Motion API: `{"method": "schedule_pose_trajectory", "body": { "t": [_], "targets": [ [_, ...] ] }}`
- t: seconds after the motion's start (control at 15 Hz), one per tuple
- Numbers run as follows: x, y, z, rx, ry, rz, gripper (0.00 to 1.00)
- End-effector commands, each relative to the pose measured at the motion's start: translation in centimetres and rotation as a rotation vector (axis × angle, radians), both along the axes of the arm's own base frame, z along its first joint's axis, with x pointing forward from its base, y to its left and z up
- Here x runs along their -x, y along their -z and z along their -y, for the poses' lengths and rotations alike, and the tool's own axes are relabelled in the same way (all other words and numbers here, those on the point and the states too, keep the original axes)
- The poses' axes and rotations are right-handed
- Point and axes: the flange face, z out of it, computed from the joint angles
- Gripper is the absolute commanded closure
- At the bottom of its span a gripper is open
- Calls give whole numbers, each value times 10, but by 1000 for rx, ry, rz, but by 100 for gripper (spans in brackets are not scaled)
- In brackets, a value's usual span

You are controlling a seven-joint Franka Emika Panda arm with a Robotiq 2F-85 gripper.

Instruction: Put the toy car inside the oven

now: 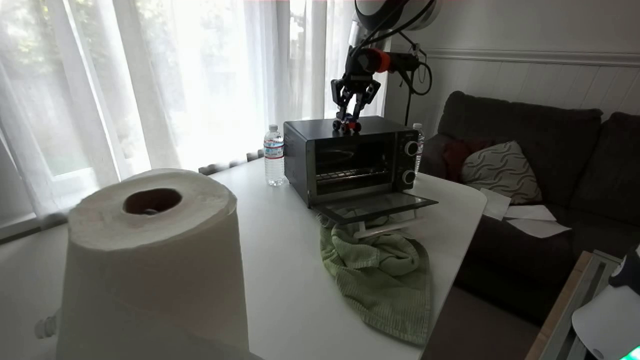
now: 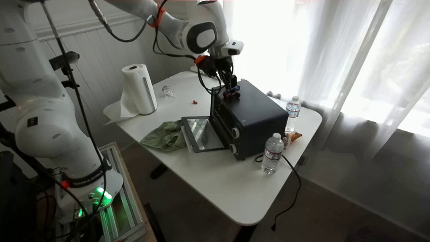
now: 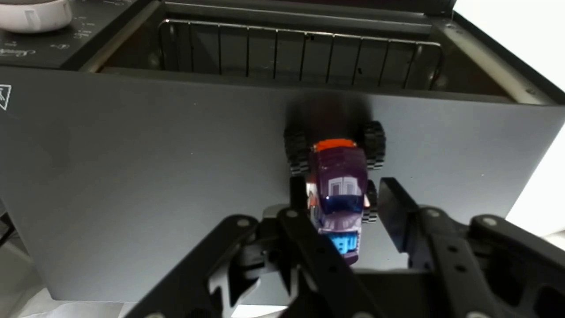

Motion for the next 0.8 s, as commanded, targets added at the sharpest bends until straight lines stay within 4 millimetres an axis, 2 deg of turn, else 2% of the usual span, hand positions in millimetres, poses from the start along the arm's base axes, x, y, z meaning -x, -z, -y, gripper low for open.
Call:
{"method": "schedule_pose_trajectory", "body": {
  "t": [0.0,0.13,0.27,0.33,0.4,0.47,0.6,0.73],
  "targets": [
    [-3,2,-1,19,15,23,60],
    [-2,4,-2,22,17,24,61],
    [-3,5,-2,29,17,28,58],
    [-3,6,-2,32,18,30,65],
    [-2,6,-3,33,20,32,82],
    [-2,5,-3,35,24,31,84],
    [0,0,-1,29,38,37,95],
    [8,-7,1,31,50,31,93]
  ]
}}
